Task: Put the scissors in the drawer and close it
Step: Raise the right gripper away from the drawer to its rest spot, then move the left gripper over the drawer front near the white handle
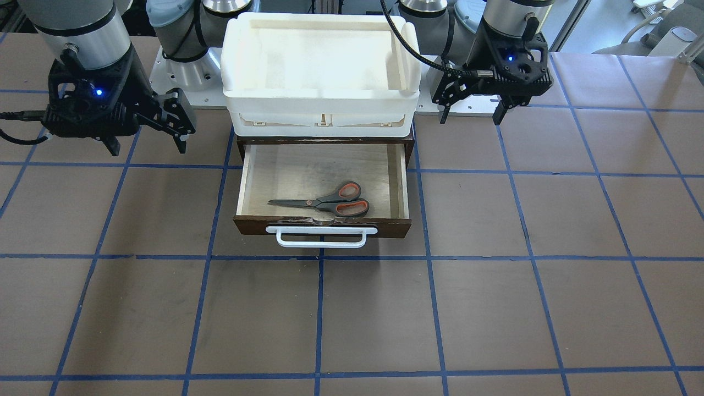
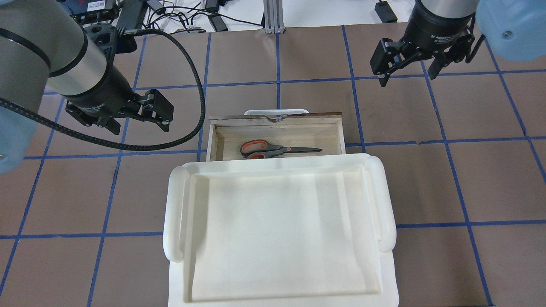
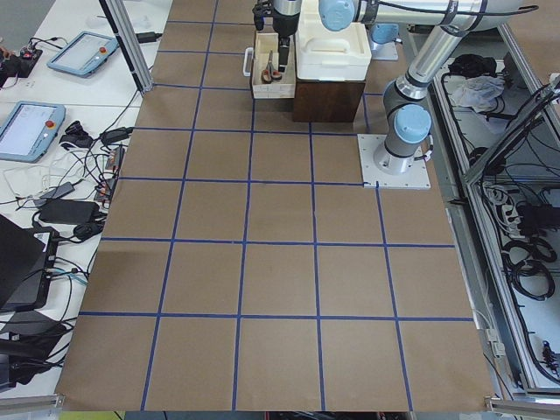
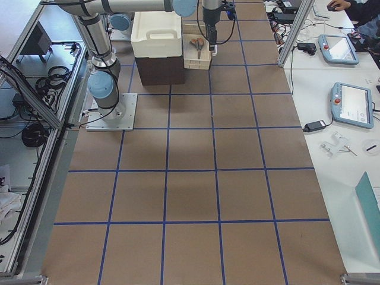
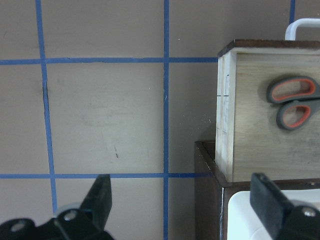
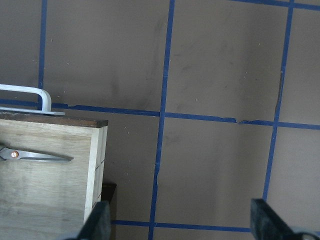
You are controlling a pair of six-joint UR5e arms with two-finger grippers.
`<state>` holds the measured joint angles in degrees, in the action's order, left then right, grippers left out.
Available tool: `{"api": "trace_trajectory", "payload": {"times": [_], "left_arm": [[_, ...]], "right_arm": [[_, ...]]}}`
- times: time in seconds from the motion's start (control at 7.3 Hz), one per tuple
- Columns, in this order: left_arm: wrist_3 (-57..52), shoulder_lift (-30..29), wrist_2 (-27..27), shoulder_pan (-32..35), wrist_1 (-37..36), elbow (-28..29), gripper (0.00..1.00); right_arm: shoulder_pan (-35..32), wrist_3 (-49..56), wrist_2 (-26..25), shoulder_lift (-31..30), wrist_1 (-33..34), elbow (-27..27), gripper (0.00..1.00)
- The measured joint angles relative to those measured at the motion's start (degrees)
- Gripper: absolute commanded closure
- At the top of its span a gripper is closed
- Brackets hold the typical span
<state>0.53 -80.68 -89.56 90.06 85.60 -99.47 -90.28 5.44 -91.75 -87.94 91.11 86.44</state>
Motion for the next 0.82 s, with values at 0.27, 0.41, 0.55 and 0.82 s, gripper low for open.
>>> {"api": "trace_trajectory", "payload": {"times": [0.27, 0.41, 0.55, 0.82], "left_arm": [[0.0, 0.0, 0.0, 0.02, -0.03, 0.02, 0.0], [0.0, 0.0, 0.0, 0.02, -0.02, 0.01, 0.0], [0.0, 0.0, 0.0, 0.02, -0.02, -0.01, 0.0], [0.08, -1.15, -0.12, -0.05, -0.74, 0.23, 0.0]], "right_arm": [[0.01, 0.01, -0.04, 0.0, -0.29, 0.04, 0.0], [0.01, 0.01, -0.29, -0.01, -0.31, 0.04, 0.0], [0.02, 0.03, -0.44, -0.03, -0.34, 0.04, 0.0], [0.02, 0.07, -0.48, -0.04, -0.34, 0.05, 0.0]]}}
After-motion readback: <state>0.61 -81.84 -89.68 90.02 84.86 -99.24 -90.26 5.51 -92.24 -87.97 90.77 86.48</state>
